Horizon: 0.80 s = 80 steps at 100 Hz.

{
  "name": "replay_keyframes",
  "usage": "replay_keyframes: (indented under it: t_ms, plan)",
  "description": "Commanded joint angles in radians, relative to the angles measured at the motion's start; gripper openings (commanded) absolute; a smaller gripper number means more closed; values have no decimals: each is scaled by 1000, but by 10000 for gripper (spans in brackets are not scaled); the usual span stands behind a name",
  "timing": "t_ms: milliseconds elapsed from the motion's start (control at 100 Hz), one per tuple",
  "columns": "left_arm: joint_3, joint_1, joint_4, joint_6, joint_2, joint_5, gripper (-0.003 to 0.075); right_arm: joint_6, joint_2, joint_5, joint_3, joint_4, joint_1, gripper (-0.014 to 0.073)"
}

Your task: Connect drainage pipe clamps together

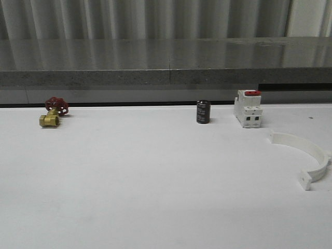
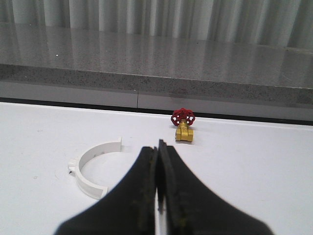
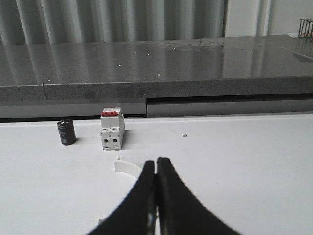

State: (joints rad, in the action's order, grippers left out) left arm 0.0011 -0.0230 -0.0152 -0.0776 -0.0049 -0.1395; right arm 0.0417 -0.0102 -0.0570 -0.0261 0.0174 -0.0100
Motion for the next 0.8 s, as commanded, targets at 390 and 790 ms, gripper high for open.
replay_keyframes:
  t_ms: [390,790]
  plan:
    - [-6,-7,15,-8,-3,78,-21,-8,-13,75,16,-2,1,-60]
    - [-450,-7,7,-8,388,-198,-21,-8,-13,75,16,-2,1,-60]
